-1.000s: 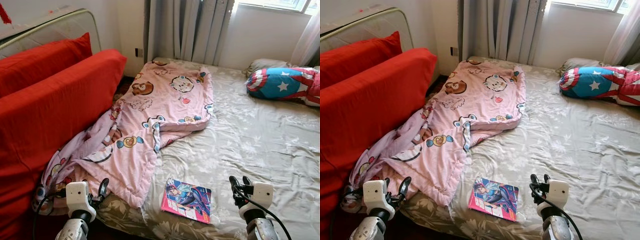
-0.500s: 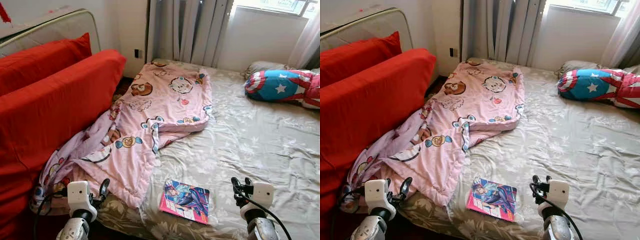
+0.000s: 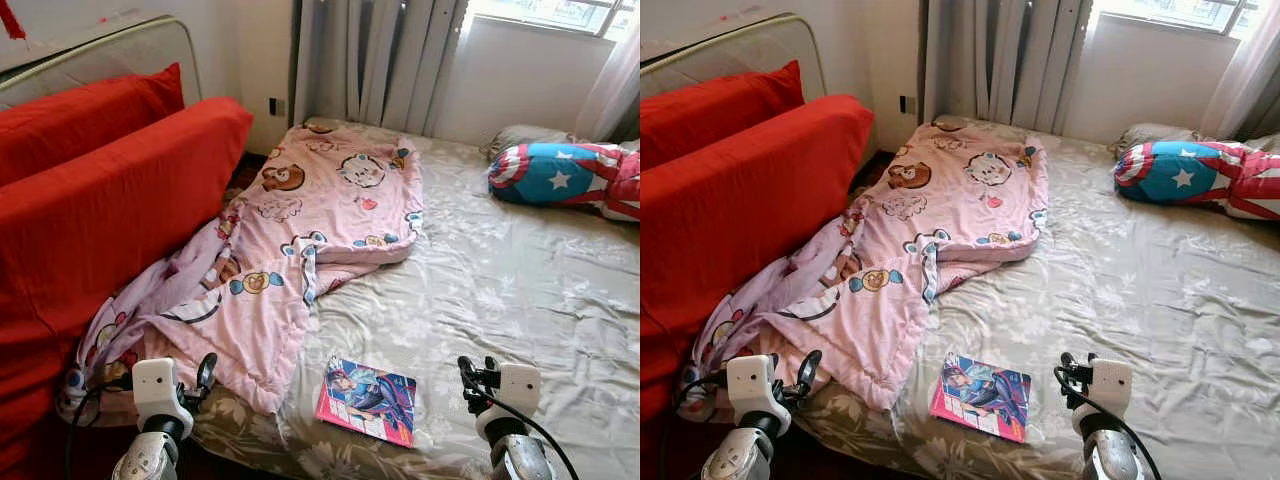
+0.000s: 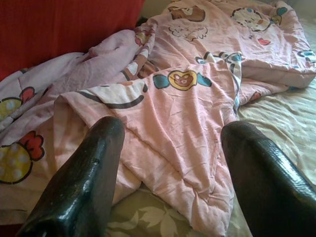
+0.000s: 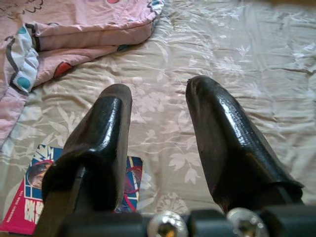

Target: Clean up the room

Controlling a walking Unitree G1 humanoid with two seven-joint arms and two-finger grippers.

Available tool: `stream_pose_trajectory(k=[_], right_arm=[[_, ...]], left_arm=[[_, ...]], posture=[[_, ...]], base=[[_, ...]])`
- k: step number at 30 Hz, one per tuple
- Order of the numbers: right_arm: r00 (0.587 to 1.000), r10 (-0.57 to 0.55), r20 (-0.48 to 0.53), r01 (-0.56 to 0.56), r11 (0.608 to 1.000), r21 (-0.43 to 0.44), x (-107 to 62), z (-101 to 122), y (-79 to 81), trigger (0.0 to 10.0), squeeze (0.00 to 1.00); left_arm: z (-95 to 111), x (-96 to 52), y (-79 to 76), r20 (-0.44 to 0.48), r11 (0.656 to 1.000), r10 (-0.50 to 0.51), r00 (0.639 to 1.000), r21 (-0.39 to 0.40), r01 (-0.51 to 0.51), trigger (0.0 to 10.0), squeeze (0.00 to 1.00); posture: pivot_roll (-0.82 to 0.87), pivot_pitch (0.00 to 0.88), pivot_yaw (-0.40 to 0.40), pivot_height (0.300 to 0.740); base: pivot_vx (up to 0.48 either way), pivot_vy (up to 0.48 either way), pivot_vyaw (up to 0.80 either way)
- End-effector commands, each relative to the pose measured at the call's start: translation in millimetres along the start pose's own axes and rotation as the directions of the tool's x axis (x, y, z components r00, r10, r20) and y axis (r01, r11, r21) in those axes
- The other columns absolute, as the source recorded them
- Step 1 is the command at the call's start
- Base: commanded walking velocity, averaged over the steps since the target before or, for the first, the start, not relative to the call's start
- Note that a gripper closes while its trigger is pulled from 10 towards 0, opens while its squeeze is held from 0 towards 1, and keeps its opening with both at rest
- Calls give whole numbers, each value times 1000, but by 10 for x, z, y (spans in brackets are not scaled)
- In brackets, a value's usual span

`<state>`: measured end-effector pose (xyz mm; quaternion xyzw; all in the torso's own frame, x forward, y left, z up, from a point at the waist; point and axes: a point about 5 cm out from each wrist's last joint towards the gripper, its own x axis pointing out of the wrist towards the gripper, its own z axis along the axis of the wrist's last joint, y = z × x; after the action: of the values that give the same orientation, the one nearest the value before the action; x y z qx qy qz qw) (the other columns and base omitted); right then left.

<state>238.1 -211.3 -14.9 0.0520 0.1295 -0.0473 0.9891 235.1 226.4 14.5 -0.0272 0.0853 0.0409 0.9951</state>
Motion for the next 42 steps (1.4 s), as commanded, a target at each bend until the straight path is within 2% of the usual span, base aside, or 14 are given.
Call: stream_pose_trajectory(k=[1, 11, 18, 23, 29, 33, 35, 37, 40, 42], right_arm=[[1000, -6, 5, 6, 1000, 4, 7, 12, 2, 10000, 0], [1000, 10, -21, -10, 1000, 17, 45, -8, 111, 10000, 0], [999, 35, 7, -35, 999, 11, 95, 61, 156, 10000, 0], [997, 64, 34, -64, 998, 25, 163, 139, 251, 10000, 0], [997, 69, 34, -71, 997, 42, 178, 135, 345, 10000, 0], [995, 92, 41, -94, 995, 44, 251, 205, 446, 10000, 0], [993, 102, 51, -106, 991, 78, 288, 253, 496, 10000, 0], [990, 116, 81, -120, 991, 58, 300, 306, 521, 10000, 0], [988, 130, 84, -132, 991, 18, 256, 270, 519, 10000, 0], [987, 131, 87, -134, 991, 24, 237, 259, 508, 10000, 0]], left_arm=[[10, 1, 3, -4, 1000, 1, 1000, 0, -1, 10000, 0], [56, 38, -3, -1, 1000, -10, 1000, 4, 10, 10000, 0], [118, 94, 8, 15, 1000, 1, 1000, -6, -1, 10000, 0], [180, 83, 87, 30, 1000, 16, 999, -3, -16, 10000, 0], [221, 77, 170, 32, 1000, 18, 999, 12, -19, 10000, 0], [345, 127, 225, 59, 999, 30, 998, 20, -31, 10000, 0], [403, 119, 276, 81, 999, 53, 995, 8, -53, 10000, 0], [427, 106, 293, 86, 999, 50, 995, 11, -51, 10000, 0], [389, 61, 277, 78, 999, 47, 996, 9, -48, 10000, 0], [370, 43, 268, 73, 999, 52, 996, -1, -52, 10000, 0]], posture=[[46, 0, -95, 698], [47, 0, -79, 688], [66, 0, -95, 683], [87, 0, -73, 683], [107, 0, -58, 683], [124, 0, -37, 683], [121, 0, -34, 678], [123, 0, -38, 663], [108, 0, -43, 663], [106, 0, -45, 663]], base=[[0, 0, 0], [0, 0, 0], [0, 0, 0], [0, 0, 0], [0, 0, 0], [0, 0, 0], [0, 0, 0], [0, 0, 0], [0, 0, 0], [0, 0, 0]])
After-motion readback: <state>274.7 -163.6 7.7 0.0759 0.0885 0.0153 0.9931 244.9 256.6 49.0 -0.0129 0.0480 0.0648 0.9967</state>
